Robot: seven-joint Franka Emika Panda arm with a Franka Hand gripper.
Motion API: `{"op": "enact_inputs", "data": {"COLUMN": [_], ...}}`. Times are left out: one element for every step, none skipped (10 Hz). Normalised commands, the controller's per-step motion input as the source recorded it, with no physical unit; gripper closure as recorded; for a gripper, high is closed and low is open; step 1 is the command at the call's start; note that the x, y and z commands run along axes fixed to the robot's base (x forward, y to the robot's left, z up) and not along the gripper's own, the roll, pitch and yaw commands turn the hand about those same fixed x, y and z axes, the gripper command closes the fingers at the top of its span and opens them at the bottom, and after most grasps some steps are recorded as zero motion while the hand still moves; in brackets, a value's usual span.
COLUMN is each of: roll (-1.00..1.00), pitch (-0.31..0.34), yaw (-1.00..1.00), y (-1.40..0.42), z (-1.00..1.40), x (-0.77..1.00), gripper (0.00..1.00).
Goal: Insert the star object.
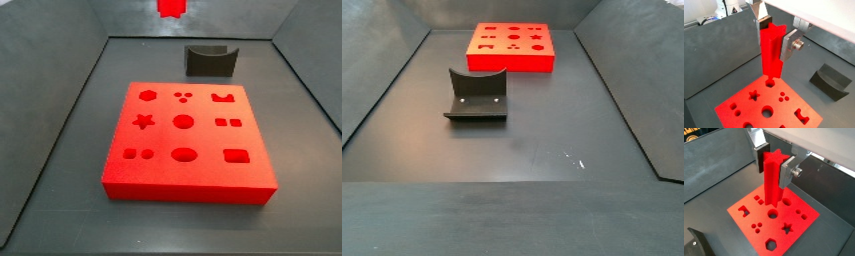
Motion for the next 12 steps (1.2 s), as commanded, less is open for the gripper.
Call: {"op": "enact_inputs", "data": {"roll": [0.00,0.00,0.02,0.00,0.00,0.00,0.00,0.00,-0.04,-0.09,-0.05,0.00], "pitch": [0.000,0.019,-0.043,-0.057,-0.059,-0.060,-0.056,-0.037,0.000,-0.073,-0.054,0.000], "yaw": [0.00,-0.07,-0.63,-1.00,-1.00,-1.00,-1.00,-1.00,-1.00,-0.87,-0.79,-0.69], "y": [-0.02,0.00,-0.15,0.00,0.00,0.00,0.00,0.00,0.00,-0.19,-0.33,-0.54], "z": [0.00,-0.07,-0.80,-0.71,-0.71,-0.71,-0.72,-0.71,-0.47,-0.22,-0.20,-0.15], "x": [0.06,0.29,0.32,-0.02,-0.02,-0.02,-0.02,-0.02,0.00,0.00,0.00,0.00], "gripper": [1.00,1.00,1.00,1.00,1.00,1.00,1.00,1.00,1.00,1.00,1.00,1.00]}}
